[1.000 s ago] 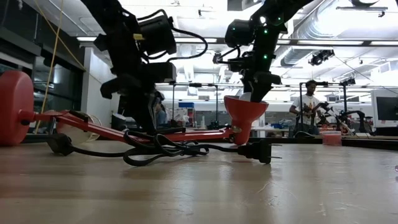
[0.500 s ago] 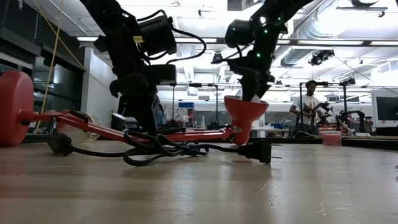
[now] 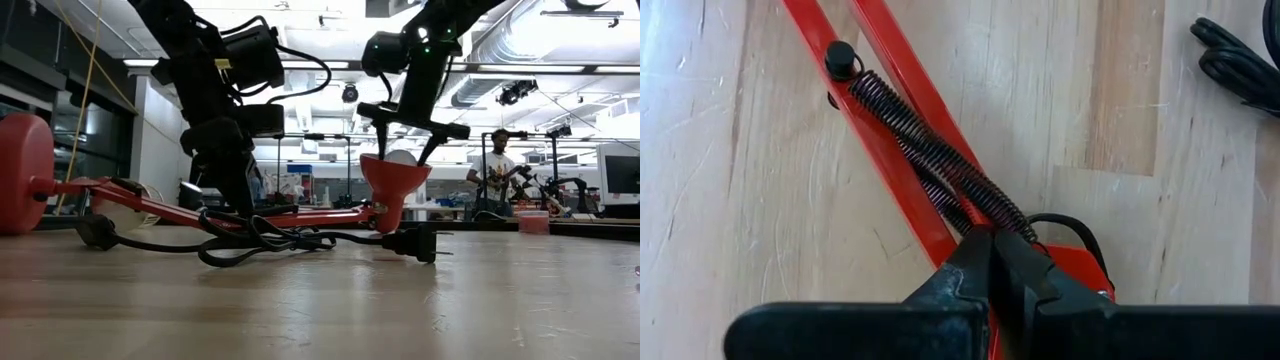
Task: Screw lightbulb
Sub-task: Remove the white lightbulb from the desk lamp
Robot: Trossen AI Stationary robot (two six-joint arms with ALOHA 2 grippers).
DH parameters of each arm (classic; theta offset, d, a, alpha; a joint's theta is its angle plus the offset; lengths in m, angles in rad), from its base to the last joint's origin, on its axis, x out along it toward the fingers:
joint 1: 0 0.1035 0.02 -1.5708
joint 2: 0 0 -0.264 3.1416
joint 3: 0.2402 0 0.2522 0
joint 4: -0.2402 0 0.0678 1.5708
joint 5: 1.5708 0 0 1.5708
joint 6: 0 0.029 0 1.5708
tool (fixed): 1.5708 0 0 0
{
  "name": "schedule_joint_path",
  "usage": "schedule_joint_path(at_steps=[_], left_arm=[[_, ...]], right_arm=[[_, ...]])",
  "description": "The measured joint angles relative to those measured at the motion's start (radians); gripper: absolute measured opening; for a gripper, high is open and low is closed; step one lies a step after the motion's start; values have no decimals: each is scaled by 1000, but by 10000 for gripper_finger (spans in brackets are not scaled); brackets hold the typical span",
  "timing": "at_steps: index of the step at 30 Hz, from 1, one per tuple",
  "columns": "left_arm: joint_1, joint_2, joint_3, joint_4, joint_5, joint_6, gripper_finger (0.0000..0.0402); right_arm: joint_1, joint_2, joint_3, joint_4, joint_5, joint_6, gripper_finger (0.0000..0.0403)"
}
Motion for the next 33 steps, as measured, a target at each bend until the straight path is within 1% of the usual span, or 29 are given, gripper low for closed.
schedule_joint_path(at_steps=[3,7,8,10,13,16,24,30,31,33], left_arm=[[0,0,0,0,0,-9,0],[0,0,0,0,-1,-9,0],[0,0,0,1,-1,-9,0],[0,0,0,2,-1,-9,0],[0,1,0,5,0,-9,0],[0,2,0,9,1,-9,0],[0,2,0,8,2,-9,0],[0,2,1,7,2,-9,0],[0,2,1,7,2,-9,0],[0,2,1,8,2,-9,0]], right_arm=[[0,0,-1,21,-2,78,268],[0,1,-1,28,-3,102,268],[0,1,-1,28,-3,79,268],[-1,1,-1,29,-3,-43,268],[-2,0,1,-15,-5,-298,268],[-10,-2,3,-58,-4,-614,268],[-12,-2,4,-62,39,-1655,268],[-10,-2,3,-47,60,-2396,268],[-10,-2,3,-46,60,-2484,268],[-10,-2,3,-41,59,-2574,268]])
